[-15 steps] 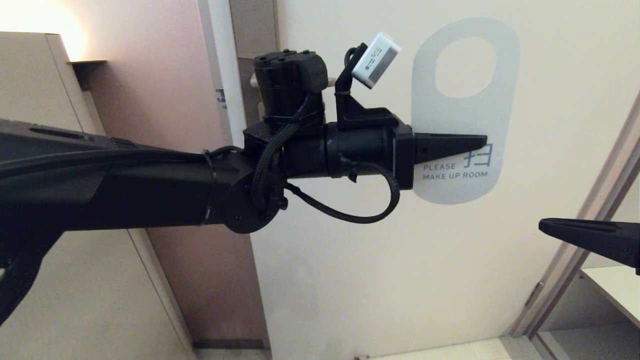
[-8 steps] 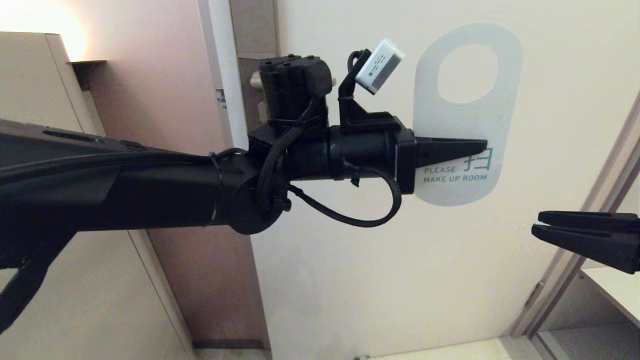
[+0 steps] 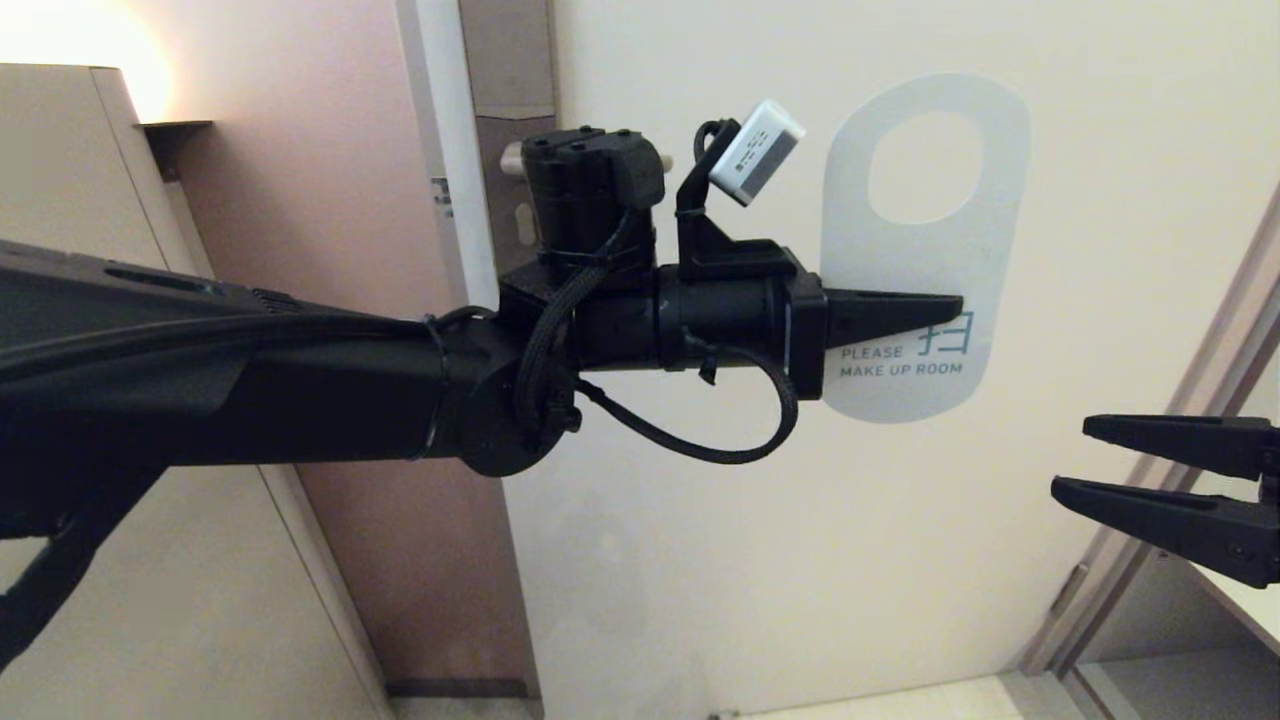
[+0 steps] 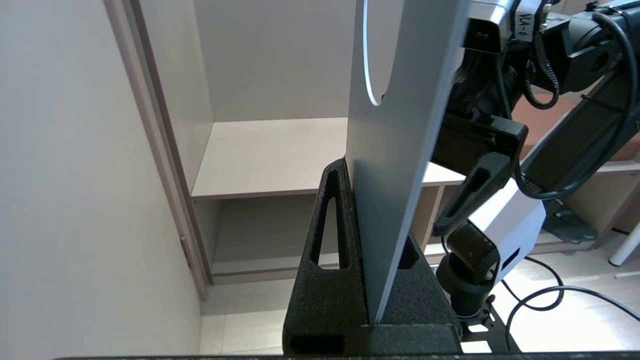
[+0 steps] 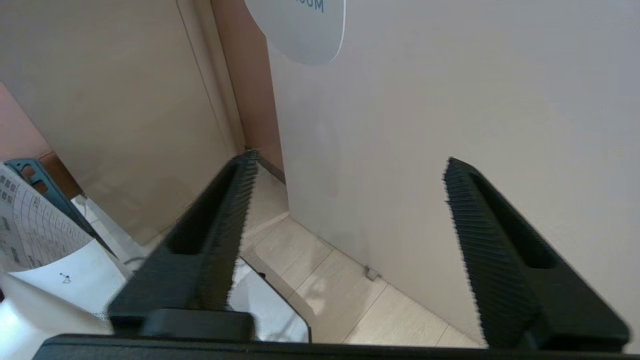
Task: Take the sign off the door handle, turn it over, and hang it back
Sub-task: Hand it to the other hand
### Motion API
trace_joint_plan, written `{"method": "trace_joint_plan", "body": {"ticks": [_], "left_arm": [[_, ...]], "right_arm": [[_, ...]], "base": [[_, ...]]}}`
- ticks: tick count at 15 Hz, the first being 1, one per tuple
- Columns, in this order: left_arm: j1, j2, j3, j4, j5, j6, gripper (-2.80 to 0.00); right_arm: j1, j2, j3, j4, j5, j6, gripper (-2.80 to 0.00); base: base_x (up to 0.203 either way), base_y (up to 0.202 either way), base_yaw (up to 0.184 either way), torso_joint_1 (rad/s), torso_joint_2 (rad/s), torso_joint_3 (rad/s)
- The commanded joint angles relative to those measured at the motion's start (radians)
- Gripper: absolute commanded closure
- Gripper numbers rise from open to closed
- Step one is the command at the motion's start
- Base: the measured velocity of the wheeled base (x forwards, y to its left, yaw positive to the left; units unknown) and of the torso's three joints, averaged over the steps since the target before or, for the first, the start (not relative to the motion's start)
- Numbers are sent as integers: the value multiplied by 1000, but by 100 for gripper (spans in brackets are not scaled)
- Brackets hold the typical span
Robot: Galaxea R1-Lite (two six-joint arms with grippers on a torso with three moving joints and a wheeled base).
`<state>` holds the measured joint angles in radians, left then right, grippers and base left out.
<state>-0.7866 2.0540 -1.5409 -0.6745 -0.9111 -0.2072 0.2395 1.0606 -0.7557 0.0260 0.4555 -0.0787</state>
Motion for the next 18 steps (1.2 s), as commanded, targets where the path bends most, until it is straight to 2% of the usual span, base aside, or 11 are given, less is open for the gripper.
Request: {"method": "trace_joint_plan", "body": {"ticks": [1,5,7,10,16,18], "left_arm": [[0,-5,4,-6,-5,-3,0],[-2,-1,41,-73,-5,-12,0],[-6,-7,79,-112,-5,-27,0],[-32,1,82,-172,-3,-104,0],[-94,32,75,-271,8,-199,0],[-109,37,81,-304,57,-213,0]], "right_arm": [[14,2,0,0,6,-5,-280],[93,19,0,-1,14,-10,-280],[98,44,-9,-5,16,-10,-280],[98,76,-4,-69,42,-6,-280],[98,76,-4,-77,47,-4,-280],[98,76,-11,-81,55,-4,-280]], "base": [[0,0,0,0,0,0],[0,0,0,0,0,0],[0,0,0,0,0,0],[0,0,0,0,0,0],[0,0,0,0,0,0],[0,0,0,0,0,0]]}}
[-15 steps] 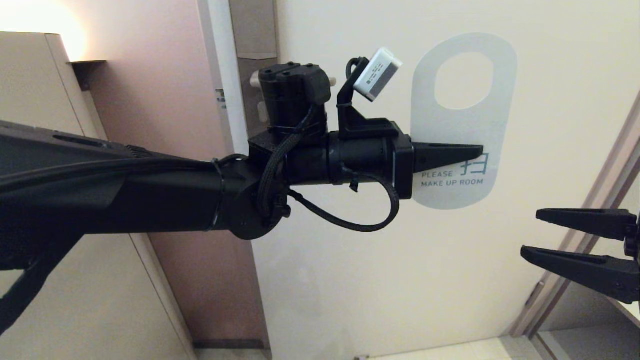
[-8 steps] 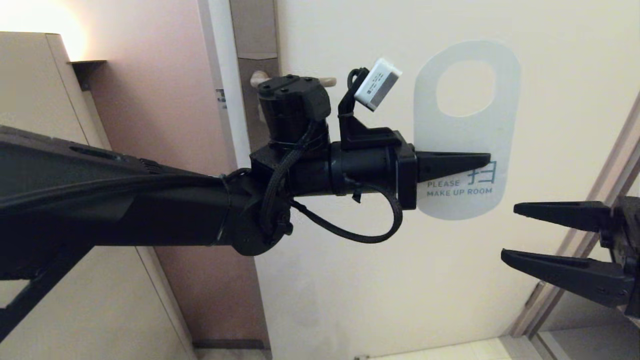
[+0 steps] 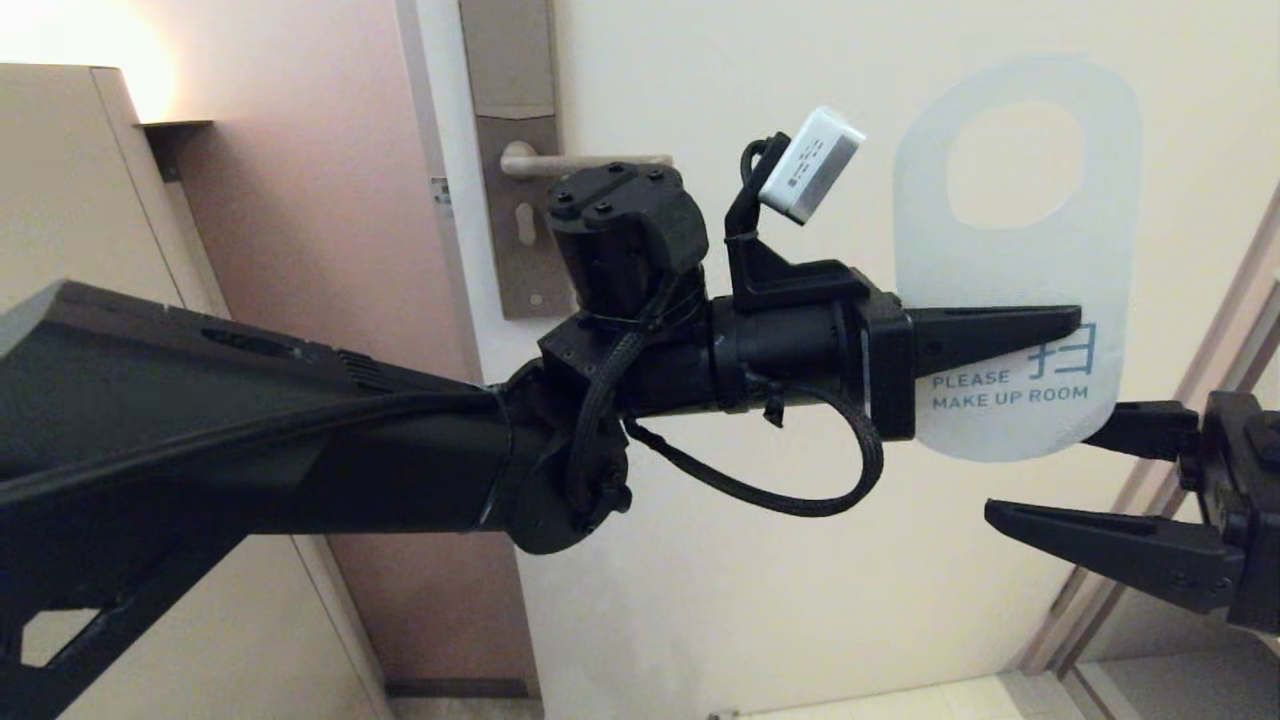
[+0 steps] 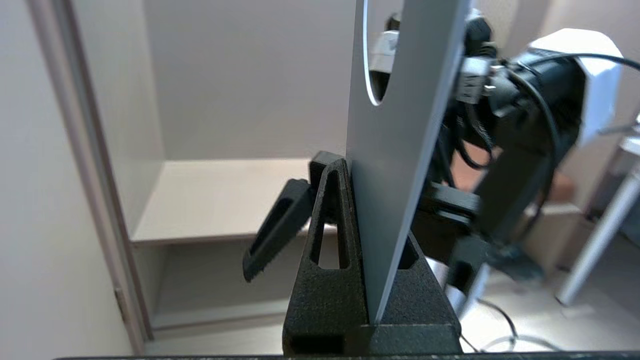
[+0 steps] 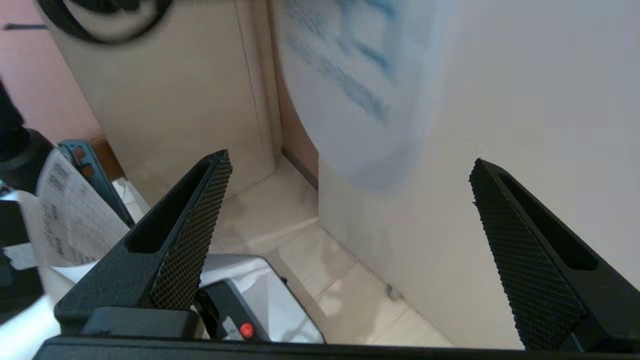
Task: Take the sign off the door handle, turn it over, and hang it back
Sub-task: Hand it to the other hand
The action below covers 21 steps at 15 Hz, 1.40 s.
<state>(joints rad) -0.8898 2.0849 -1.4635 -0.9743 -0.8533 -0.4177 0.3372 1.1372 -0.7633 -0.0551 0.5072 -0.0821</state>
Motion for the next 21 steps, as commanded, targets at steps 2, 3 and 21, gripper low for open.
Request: {"method": "trace_joint_plan", "body": {"ticks": [2,3,21], "left_arm": [[-15,16,5,-14,38,-6,0],[-18,17,5,-14,39,-9,0],[-70,14,60,-73,42,-65,0]], "right_arm": [[0,-1,-3,-39,14,1,-280],[2,3,-1,-57,14,1,-280],[3,-67,55,-81,62,1,0]], "base": [[0,0,0,0,0,0],[0,0,0,0,0,0],[0,0,0,0,0,0]]}}
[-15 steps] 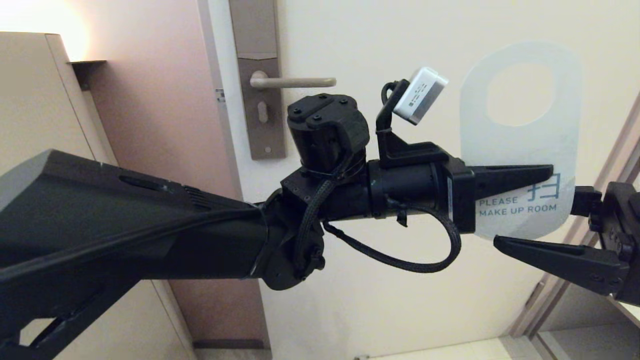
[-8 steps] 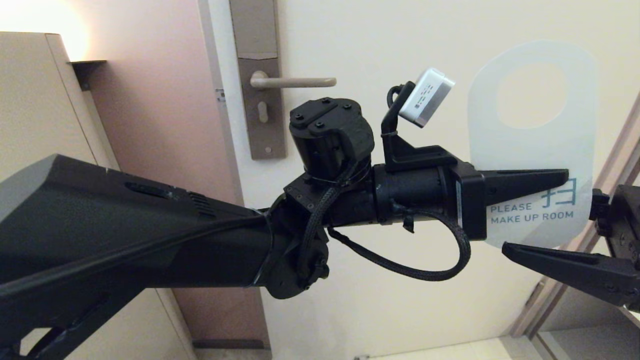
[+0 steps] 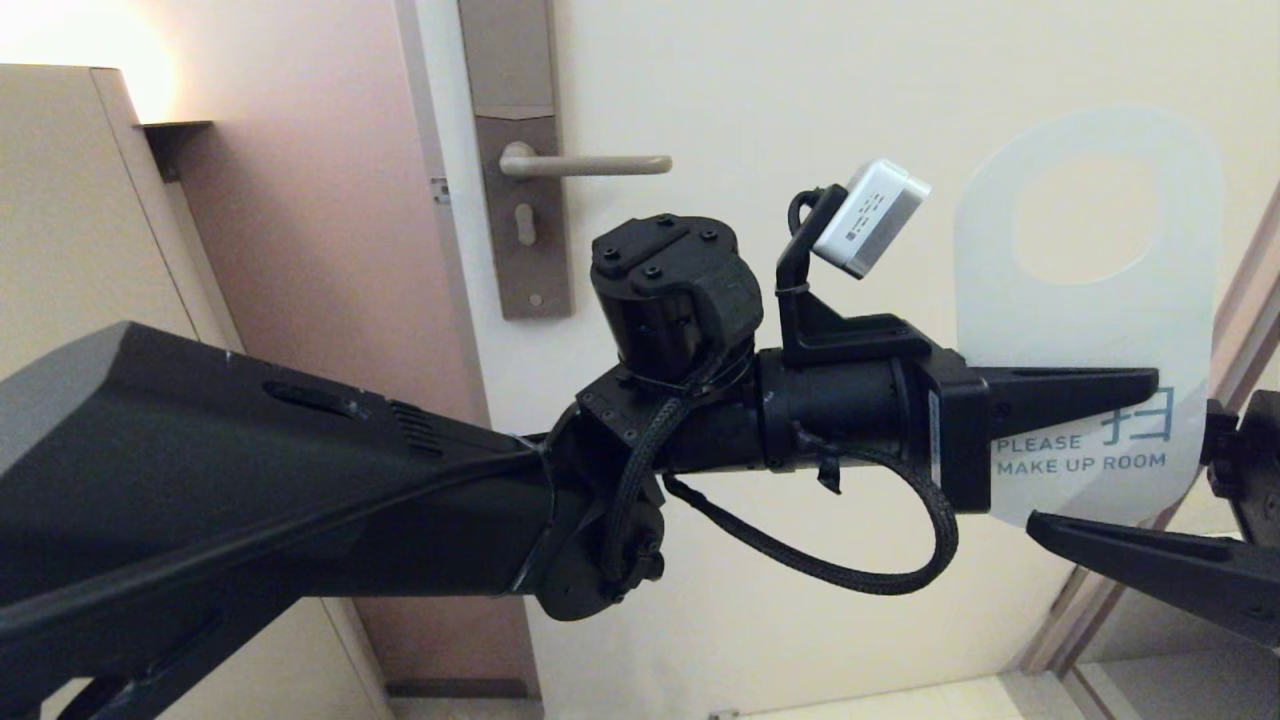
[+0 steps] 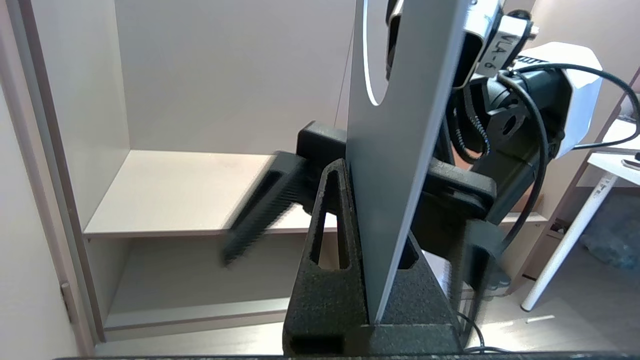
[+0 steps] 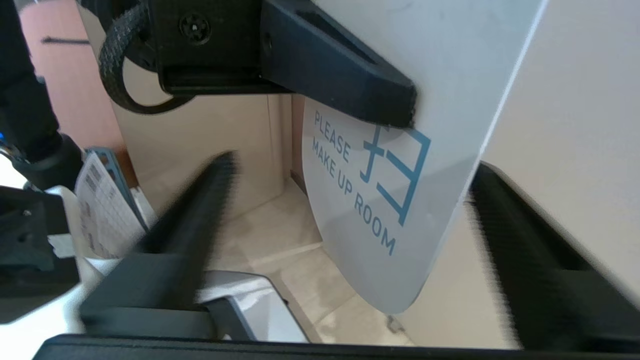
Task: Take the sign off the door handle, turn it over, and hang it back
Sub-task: Hand it to the other hand
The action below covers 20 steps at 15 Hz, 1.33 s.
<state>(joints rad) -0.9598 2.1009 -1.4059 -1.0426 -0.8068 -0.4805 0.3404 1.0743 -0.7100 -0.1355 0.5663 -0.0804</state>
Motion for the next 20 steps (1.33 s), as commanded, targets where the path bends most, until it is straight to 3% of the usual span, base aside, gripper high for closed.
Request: {"method": "trace_joint_plan", "body": {"ticks": [1,16,17,20], "left_arm": [[0,-2,7,-7,-5,-1,0],[0,-2,13,-5,-3,-5,0],[0,-2,17,-6,-2,-3,-280],[1,-7,18,-5,-5,-12,-280]], "right_arm": [[0,-4,4,-1,3,-1,0],[0,3,9,-1,0,-6,0],[0,3,9,-1,0,-6,0],[0,1,9,-1,0,-7,0]], "base": [[0,0,0,0,0,0],[0,0,0,0,0,0],[0,0,0,0,0,0],[0,0,0,0,0,0]]}}
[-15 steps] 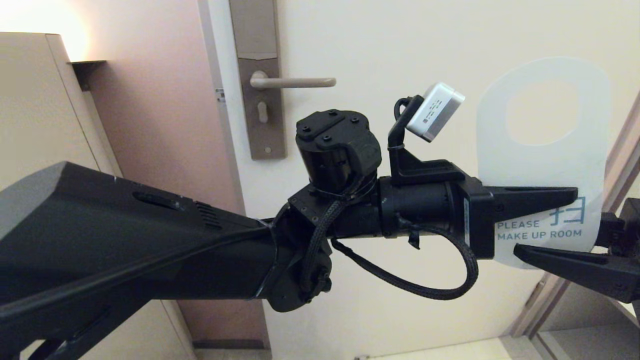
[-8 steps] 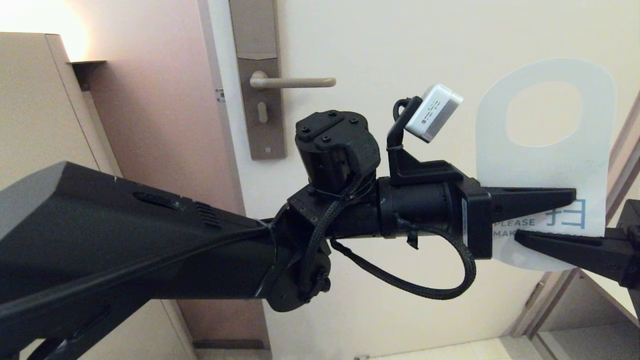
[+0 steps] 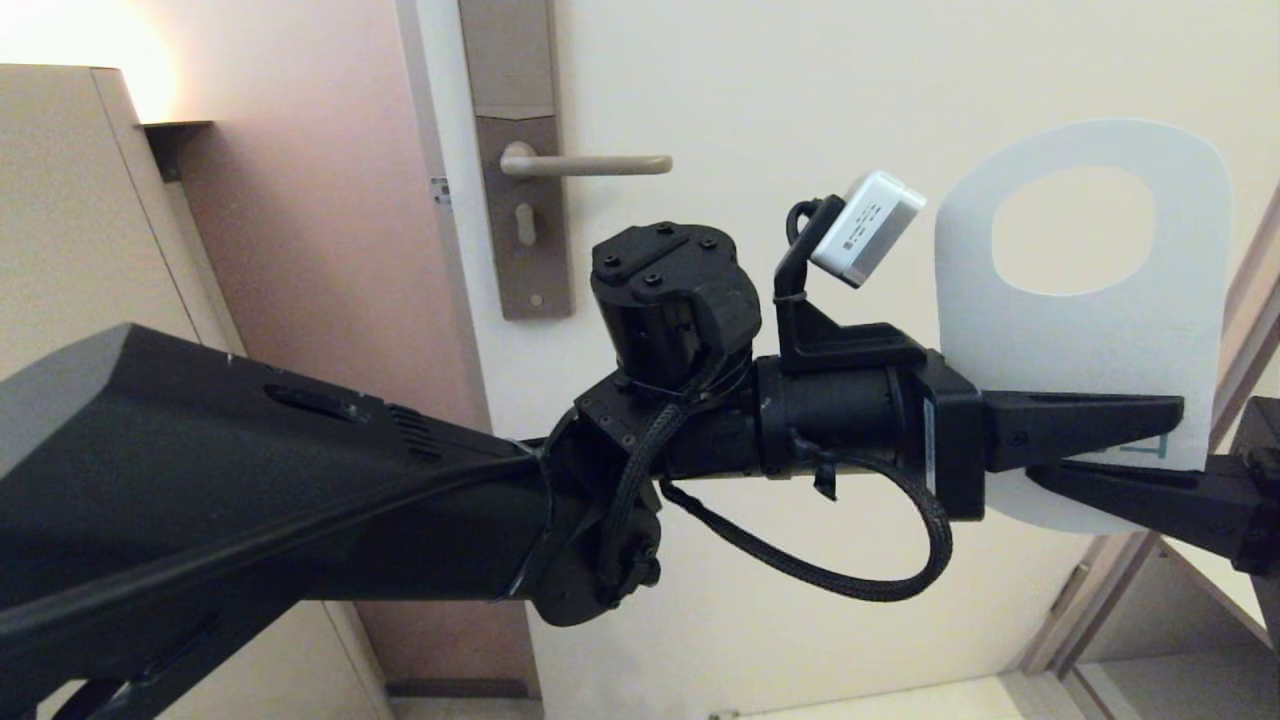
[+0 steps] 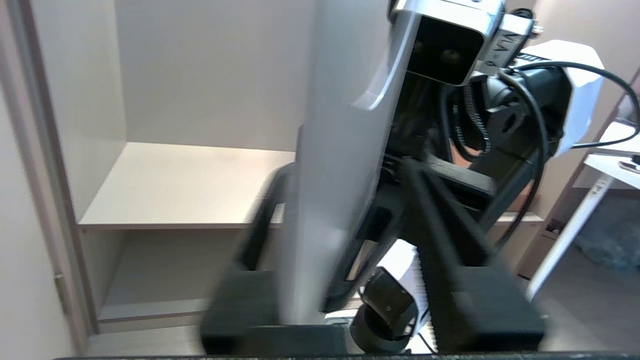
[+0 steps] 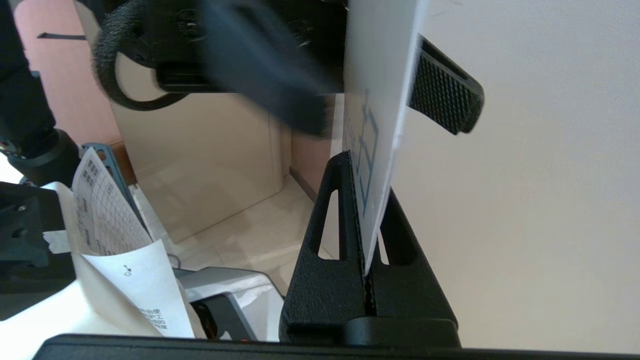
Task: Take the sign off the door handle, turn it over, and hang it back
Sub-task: Hand it to the other hand, then hang the sign back with the other side facing out
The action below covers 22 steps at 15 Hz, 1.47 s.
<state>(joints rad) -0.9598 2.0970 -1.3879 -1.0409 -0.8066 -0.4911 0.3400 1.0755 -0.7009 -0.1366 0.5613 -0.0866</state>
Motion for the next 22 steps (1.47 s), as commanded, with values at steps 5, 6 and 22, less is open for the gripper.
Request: {"method": "trace_joint_plan", "body": {"ticks": [5,6,22], "left_arm": [[15,-20,31,-8,-5,-6,-280],[23,-31,44,-8,-6,-6,-280],[232,-390,493,-3,-5,15,-280]], "right_arm": [[1,0,0,-1,5,-1,0],[1,-1,0,0,5,-1,0],[-1,4,39,-3,-3,-5,0]], "base": [[0,0,0,0,0,0],[0,0,0,0,0,0],[0,0,0,0,0,0]]}}
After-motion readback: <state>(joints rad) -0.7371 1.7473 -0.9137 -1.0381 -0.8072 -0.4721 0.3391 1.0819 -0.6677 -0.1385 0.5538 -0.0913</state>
